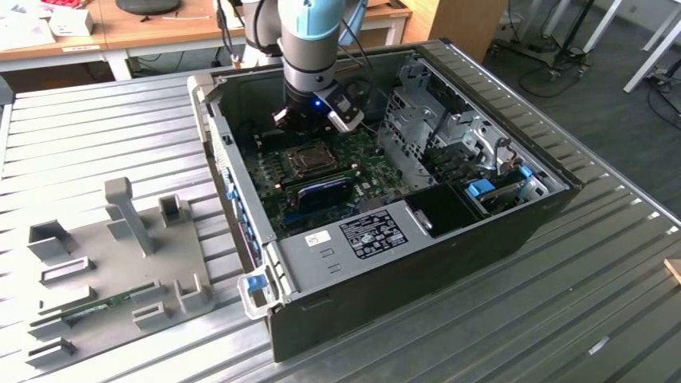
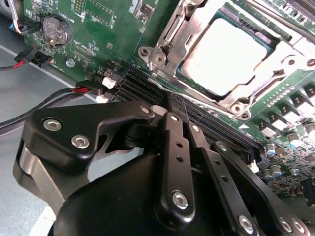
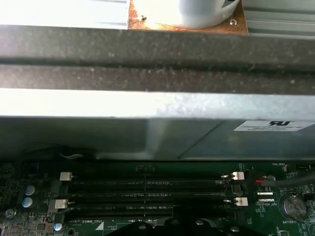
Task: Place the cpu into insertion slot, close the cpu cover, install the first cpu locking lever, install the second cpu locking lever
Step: 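Install the first cpu locking lever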
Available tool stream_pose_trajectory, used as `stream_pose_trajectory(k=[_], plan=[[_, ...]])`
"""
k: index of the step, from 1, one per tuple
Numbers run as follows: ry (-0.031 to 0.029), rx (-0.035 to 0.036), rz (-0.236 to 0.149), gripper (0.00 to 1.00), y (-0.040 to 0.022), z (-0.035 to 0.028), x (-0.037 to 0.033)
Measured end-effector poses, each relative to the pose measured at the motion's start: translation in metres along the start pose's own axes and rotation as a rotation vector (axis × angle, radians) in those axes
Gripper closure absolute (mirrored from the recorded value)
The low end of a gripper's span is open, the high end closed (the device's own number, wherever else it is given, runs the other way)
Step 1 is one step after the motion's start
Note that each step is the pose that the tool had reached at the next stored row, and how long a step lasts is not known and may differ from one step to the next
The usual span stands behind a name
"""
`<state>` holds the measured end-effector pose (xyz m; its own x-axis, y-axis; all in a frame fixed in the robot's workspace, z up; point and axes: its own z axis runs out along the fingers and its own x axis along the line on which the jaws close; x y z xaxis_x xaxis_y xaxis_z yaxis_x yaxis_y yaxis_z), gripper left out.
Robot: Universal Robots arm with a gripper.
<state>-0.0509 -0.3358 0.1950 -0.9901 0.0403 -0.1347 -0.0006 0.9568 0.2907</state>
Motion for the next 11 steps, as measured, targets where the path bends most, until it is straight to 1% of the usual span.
stream_pose_trajectory(k=[6, 11], plan=[[0.0, 0.0031, 0.0, 0.89, -0.0003, 0.0009, 0.0001], [-0.0001, 0.0074, -0.001, 0.89, -0.0004, 0.0013, 0.0002]])
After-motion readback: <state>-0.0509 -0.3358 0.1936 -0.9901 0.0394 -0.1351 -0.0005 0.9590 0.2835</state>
